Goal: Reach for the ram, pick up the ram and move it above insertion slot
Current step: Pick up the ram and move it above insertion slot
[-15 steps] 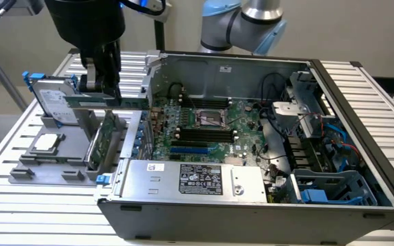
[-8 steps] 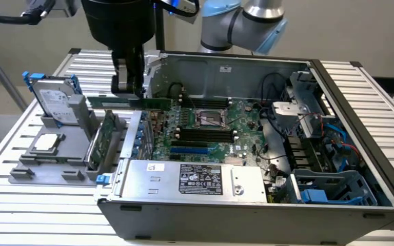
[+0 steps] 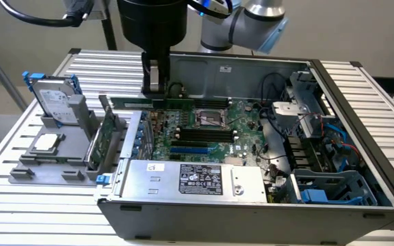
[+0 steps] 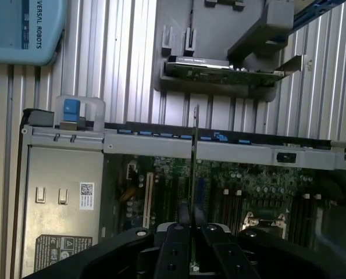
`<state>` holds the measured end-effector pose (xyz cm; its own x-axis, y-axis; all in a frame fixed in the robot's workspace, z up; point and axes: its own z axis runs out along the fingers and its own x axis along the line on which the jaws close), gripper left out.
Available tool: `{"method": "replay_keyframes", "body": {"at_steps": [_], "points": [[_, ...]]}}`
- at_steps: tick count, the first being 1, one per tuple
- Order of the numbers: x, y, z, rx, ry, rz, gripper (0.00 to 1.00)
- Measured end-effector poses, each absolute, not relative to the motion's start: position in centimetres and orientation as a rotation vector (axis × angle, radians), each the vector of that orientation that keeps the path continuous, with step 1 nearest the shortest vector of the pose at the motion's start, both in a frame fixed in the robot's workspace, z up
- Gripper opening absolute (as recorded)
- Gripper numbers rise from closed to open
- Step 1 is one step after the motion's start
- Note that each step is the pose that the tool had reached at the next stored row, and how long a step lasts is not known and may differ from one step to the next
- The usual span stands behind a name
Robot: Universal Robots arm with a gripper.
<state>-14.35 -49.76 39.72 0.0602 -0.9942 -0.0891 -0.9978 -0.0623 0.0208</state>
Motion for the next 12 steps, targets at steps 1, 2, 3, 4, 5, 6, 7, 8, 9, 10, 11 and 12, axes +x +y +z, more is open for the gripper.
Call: {"method": "replay_keyframes", "body": {"at_steps": [1, 2, 3, 4, 5, 6, 7, 8, 9, 10, 11, 12], "points": [[-13.9, -49.8, 39.7, -2.253, 2.119, 0.123, 0.13], [-13.4, -49.7, 39.7, -2.253, 2.119, 0.123, 0.13], [-13.0, -49.7, 39.7, -2.253, 2.119, 0.123, 0.13], [-12.5, -49.7, 39.6, -2.253, 2.119, 0.123, 0.13], [-12.1, -49.7, 39.6, -2.253, 2.119, 0.123, 0.13], [-11.6, -49.6, 39.6, -2.253, 2.119, 0.123, 0.13], [-11.1, -49.5, 39.5, -2.253, 2.119, 0.123, 0.13], [-10.7, -49.3, 39.4, -2.254, 2.119, 0.123, 0.13], [-10.4, -49.0, 39.3, -2.254, 2.119, 0.122, 0.13], [-10.0, -48.8, 39.2, -2.254, 2.119, 0.122, 0.13], [-9.7, -48.5, 39.1, -2.254, 2.12, 0.121, 0.13], [-9.3, -48.2, 39.1, -2.255, 2.12, 0.121, 0.13]]}}
